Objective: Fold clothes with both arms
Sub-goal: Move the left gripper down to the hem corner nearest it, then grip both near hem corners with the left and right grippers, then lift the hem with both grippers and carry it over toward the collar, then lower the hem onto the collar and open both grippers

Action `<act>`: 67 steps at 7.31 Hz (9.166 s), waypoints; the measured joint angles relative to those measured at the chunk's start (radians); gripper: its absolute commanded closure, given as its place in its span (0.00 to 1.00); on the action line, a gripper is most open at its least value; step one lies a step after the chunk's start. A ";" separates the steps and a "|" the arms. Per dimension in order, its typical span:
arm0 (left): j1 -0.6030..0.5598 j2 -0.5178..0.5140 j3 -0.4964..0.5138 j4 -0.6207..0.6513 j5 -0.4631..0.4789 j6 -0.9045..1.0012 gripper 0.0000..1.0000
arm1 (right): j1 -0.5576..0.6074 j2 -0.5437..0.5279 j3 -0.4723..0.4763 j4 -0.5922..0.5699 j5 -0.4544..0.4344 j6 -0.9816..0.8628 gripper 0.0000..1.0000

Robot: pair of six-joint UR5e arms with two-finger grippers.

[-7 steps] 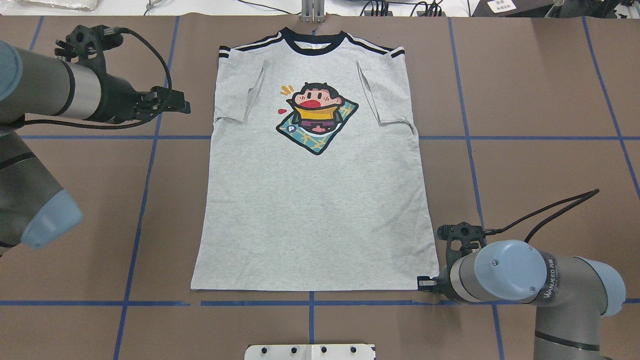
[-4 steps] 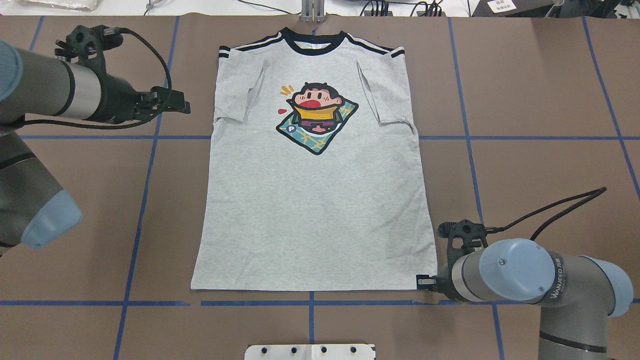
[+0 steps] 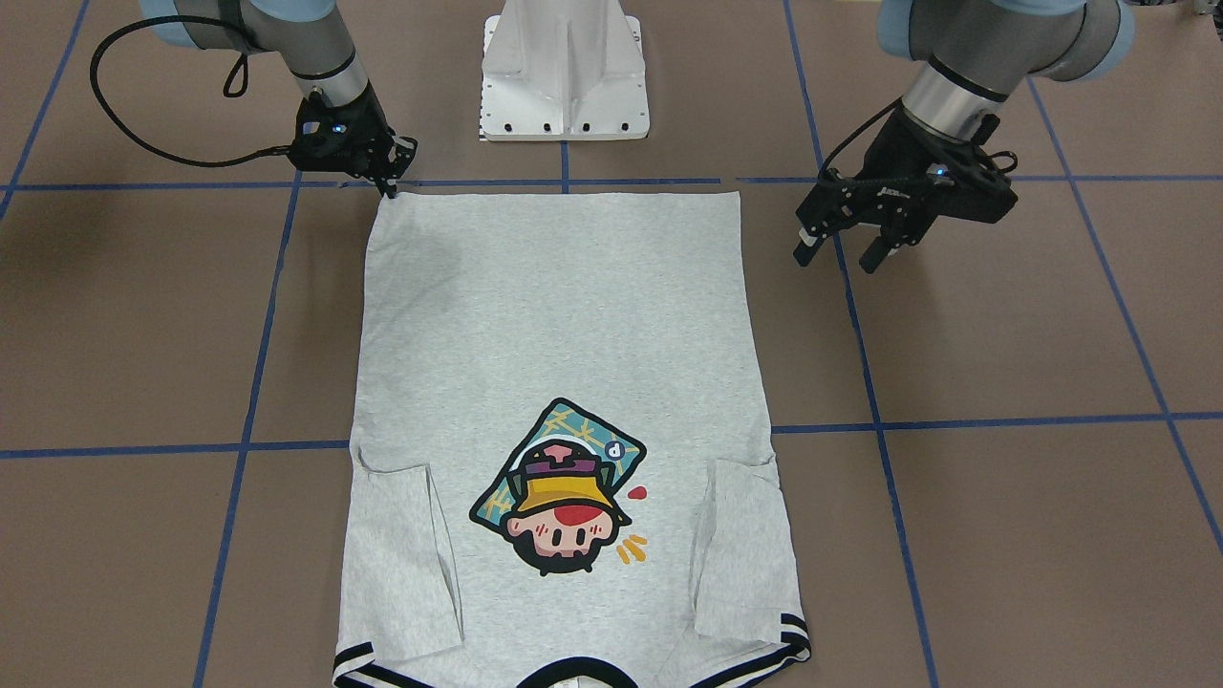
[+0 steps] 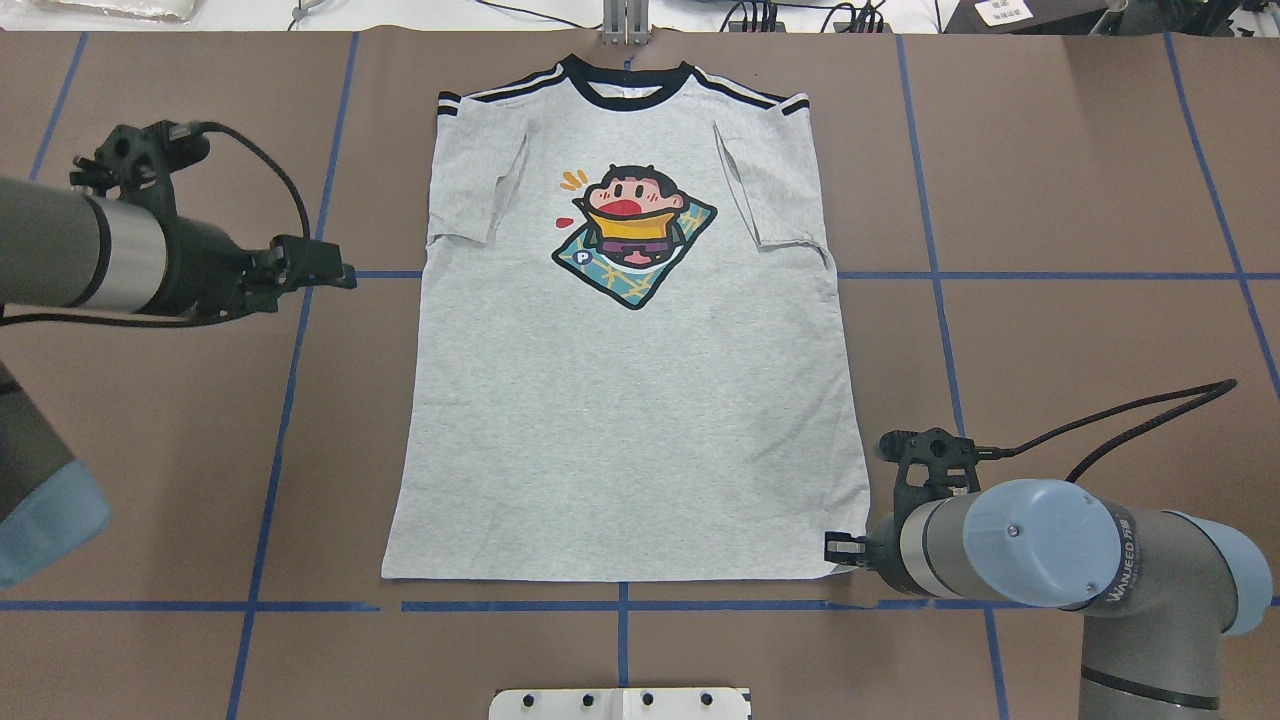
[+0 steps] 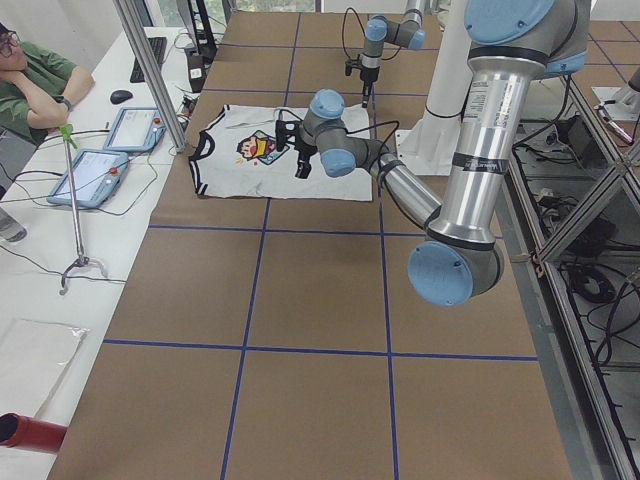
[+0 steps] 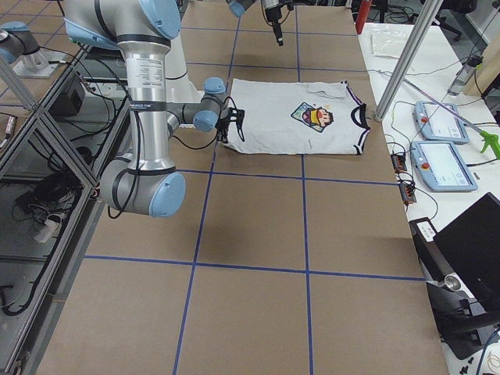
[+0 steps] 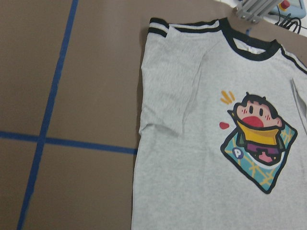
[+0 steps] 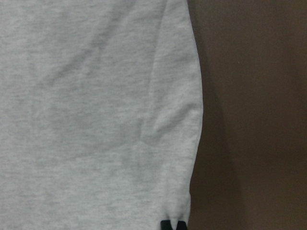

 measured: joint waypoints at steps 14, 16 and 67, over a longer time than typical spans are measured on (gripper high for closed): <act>0.510 0.019 0.058 0.141 0.324 -0.333 0.33 | 0.036 0.036 0.036 0.001 -0.004 0.005 1.00; 0.517 0.018 0.064 0.143 0.324 -0.333 0.34 | 0.043 0.037 0.037 0.001 -0.001 0.005 1.00; -0.067 -0.417 0.448 0.231 0.013 -0.157 1.00 | 0.656 0.475 -0.490 0.004 0.507 -0.188 1.00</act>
